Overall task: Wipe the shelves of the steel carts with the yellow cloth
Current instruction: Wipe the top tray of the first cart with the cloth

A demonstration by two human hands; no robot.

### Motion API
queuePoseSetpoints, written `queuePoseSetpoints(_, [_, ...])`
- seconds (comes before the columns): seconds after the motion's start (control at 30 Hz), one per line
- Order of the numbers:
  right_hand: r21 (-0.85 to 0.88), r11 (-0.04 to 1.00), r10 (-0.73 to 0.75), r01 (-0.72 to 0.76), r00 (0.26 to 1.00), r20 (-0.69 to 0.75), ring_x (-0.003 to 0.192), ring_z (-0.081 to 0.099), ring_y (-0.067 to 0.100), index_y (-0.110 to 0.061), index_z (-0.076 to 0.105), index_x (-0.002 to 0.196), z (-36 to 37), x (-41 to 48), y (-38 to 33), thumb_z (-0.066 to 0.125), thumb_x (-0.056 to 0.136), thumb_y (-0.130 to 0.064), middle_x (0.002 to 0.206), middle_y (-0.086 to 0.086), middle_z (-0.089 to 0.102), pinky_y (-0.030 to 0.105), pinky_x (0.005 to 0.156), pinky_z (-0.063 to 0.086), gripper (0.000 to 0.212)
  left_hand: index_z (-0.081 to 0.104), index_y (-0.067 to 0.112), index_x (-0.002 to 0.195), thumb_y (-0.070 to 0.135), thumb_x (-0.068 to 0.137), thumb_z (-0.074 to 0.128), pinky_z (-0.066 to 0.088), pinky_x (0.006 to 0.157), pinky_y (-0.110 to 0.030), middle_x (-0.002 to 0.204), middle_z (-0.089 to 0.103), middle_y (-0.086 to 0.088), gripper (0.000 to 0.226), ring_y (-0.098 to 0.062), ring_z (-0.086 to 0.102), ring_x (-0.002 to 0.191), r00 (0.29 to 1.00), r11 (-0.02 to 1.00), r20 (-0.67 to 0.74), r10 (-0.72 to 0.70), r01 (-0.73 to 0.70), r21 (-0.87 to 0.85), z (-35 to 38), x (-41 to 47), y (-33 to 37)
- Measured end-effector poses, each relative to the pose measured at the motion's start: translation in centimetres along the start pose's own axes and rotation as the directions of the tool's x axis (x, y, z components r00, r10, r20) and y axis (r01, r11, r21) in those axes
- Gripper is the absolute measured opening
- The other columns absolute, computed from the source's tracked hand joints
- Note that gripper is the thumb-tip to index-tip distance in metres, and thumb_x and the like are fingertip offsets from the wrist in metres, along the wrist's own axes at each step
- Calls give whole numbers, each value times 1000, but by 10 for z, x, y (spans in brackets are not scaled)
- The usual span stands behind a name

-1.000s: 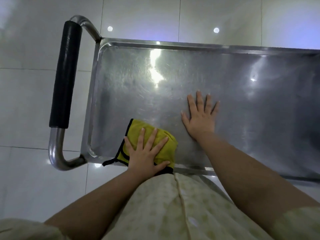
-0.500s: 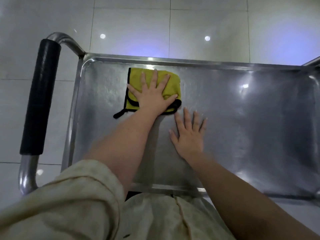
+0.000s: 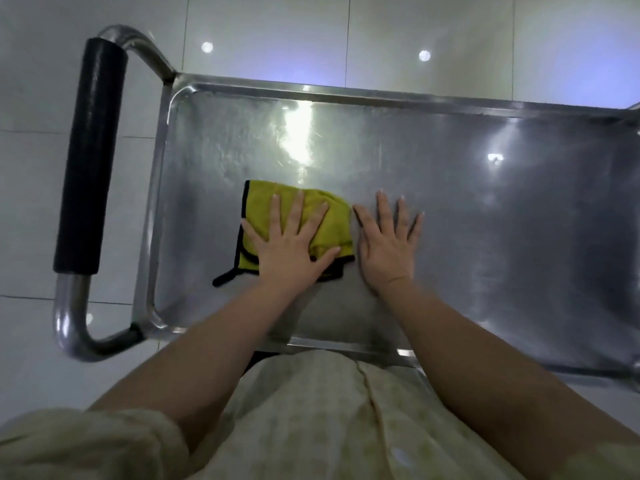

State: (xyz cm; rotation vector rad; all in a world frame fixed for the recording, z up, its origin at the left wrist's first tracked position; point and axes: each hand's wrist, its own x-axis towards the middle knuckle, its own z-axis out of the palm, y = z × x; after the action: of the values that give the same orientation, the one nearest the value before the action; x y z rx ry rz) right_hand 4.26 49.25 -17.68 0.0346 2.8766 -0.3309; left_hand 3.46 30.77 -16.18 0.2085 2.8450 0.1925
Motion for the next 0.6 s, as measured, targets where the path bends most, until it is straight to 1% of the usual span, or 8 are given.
queuePoseSetpoints(0.07, [-3,1000,10,-10,1000,3,148,5,40,-35,34,148,-2,0,-2,37,96,-34,163,6,15,62,115,-5,53,0,50,150,85,79,20,-4,101,-79,163,-7,7,81,-32,-10,148,999,999,28,32,-32,25,12,-49,-7])
queuePoseSetpoints(0.13, [-3,1000,25,-25,1000,10,147,5,40,-35,34,148,-4,0,-3,36,95,-35,162,6,15,60,115,-7,53,5,48,151,85,78,25,0,101,-80,163,-2,6,84,-34,-4,149,996,996,55,77,-79,35,20,-90,-15])
queuePoseSetpoints(0.2, [-1,999,33,-33,999,20,148,4,39,-36,32,149,-5,-2,-5,33,95,-36,163,4,13,59,116,-9,54,9,48,151,85,78,28,5,100,-80,163,4,6,84,-34,1,149,991,993,78,108,-111,46,23,-117,-28])
queuePoseSetpoints(0.27, [-15,999,41,-41,999,29,148,1,37,-37,29,150,-6,-3,-7,33,98,-36,163,3,10,59,116,-9,52,10,50,150,86,78,24,7,100,-80,163,6,8,82,-31,2,149,990,993,93,104,-109,53,21,-128,-46])
queuePoseSetpoints(0.33, [-30,997,75,-73,996,50,148,-2,37,-38,27,150,-9,-1,-9,34,100,-36,164,2,7,60,115,-10,51,9,53,149,89,76,21,6,101,-79,162,4,12,81,-28,1,149,993,997,99,56,-61,48,15,-126,-66])
queuePoseSetpoints(0.43, [-23,990,140,-138,984,106,147,-8,38,-38,22,151,-10,-2,-30,32,99,-45,164,5,2,60,115,-12,53,-3,57,146,92,73,14,-9,103,-76,161,-13,17,83,-26,-8,149,993,998,105,-57,54,33,4,-107,-96])
queuePoseSetpoints(0.5, [-15,989,145,-145,978,147,146,-17,39,-41,9,153,-4,-7,-52,29,98,-55,163,6,-9,58,112,-19,60,-10,58,144,93,72,10,-13,101,-75,158,-22,17,83,-26,-15,148,989,994,102,-111,108,35,-1,-92,-111])
queuePoseSetpoints(0.6, [-47,988,156,-150,973,172,142,-30,37,-43,-9,152,6,-15,-67,23,97,-62,160,6,-24,57,108,-25,66,-10,59,144,94,72,13,-12,101,-76,159,-21,14,83,-27,-18,147,986,988,68,-152,152,12,-8,-65,-126])
